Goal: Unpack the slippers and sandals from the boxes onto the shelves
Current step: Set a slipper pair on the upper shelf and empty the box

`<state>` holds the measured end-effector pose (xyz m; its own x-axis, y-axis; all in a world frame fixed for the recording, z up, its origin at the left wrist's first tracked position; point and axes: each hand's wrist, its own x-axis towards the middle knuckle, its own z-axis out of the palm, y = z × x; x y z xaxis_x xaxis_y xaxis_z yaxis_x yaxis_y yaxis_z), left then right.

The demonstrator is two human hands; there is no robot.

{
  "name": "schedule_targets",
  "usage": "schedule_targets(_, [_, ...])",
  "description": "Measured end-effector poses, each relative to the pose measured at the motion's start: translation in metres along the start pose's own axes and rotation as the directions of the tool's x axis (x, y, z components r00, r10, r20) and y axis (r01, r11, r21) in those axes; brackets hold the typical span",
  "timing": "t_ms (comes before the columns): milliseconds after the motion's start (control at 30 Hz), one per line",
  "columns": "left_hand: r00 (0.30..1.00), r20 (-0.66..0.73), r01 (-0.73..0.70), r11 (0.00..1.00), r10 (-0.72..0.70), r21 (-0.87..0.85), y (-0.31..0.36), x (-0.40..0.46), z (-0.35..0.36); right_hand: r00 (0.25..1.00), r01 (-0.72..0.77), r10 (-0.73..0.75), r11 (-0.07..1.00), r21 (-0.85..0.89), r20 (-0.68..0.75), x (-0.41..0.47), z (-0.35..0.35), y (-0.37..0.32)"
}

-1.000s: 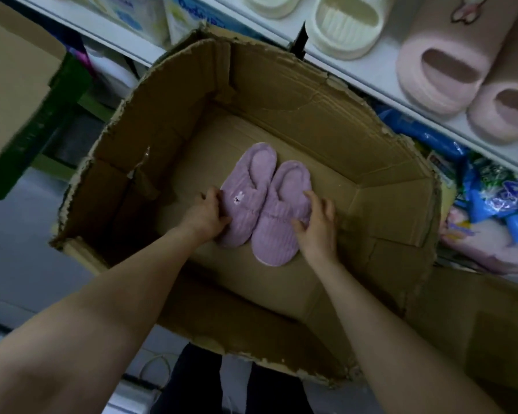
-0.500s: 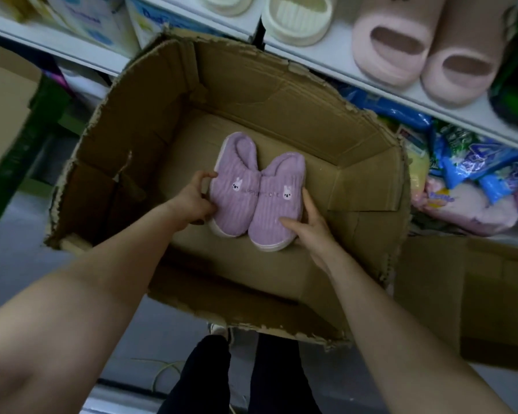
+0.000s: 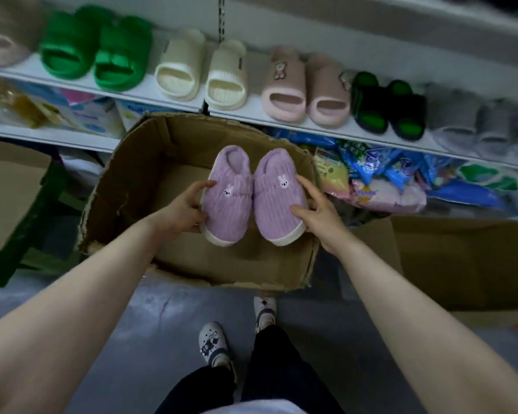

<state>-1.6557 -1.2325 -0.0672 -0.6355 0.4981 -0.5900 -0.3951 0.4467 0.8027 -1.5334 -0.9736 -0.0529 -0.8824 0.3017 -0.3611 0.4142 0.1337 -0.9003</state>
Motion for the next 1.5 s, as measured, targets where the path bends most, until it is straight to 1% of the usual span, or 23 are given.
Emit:
schedule_targets(67, [0.997,0.022,-0.076,0.996,0.075,0.038,0.018,-0.016,0.010,0.996,0.064,-0.064,0.998,-0.008,-0.063,-0.021,-0.019,-0.009])
schedule_targets(133, [0.990,0.016,-0.141,0.987,0.140,0.079,0.037,-0.029,0.024,0.986,0.115,-0.116,0.993,-0.010,-0.118,-0.039,-0.039,-0.017])
schedule_targets(200, [0.979,0.028,-0.201,0.974,0.200,0.101,0.058,-0.038,0.039,0.975,0.143,-0.142,0.990,-0.005,-0.171,-0.055,-0.061,-0.022])
schedule_targets(333, [0.945,0.107,-0.320,0.940,0.309,0.121,0.101,-0.052,0.078,0.938,0.211,-0.202,0.977,0.002,-0.282,-0.093,-0.109,-0.036])
schedule_targets(500, [0.887,0.216,-0.436,0.895,0.409,0.096,0.164,-0.071,0.152,0.852,0.289,-0.291,0.955,-0.072,-0.436,-0.137,-0.193,-0.047])
schedule_targets(600, [0.842,0.245,-0.509,0.858,0.480,0.069,0.206,-0.077,0.207,0.806,0.308,-0.334,0.942,-0.135,-0.488,-0.163,-0.254,-0.054])
schedule_targets(700, [0.802,0.267,-0.563,0.825,0.534,0.042,0.247,-0.078,0.265,0.742,0.350,-0.386,0.920,-0.174,-0.548,-0.191,-0.318,-0.068])
schedule_targets(900, [0.734,0.251,-0.639,0.767,0.631,-0.060,0.328,-0.084,0.382,0.641,0.417,-0.484,0.871,-0.260,-0.595,-0.236,-0.455,-0.095])
schedule_targets(1067, [0.652,0.223,-0.725,0.682,0.725,-0.095,0.402,-0.098,0.452,0.521,0.480,-0.564,0.814,-0.326,-0.641,-0.257,-0.549,-0.128])
schedule_targets(1200, [0.602,0.204,-0.769,0.629,0.772,-0.109,0.461,-0.112,0.493,0.476,0.508,-0.582,0.794,-0.335,-0.659,-0.268,-0.602,-0.160])
schedule_targets(1367, [0.543,0.198,-0.809,0.571,0.816,-0.137,0.525,-0.114,0.527,0.408,0.551,-0.581,0.772,-0.317,-0.705,-0.270,-0.653,-0.192])
schedule_targets(1500, [0.517,0.194,-0.825,0.546,0.834,-0.150,0.567,-0.107,0.548,0.349,0.590,-0.554,0.756,-0.282,-0.756,-0.266,-0.689,-0.207])
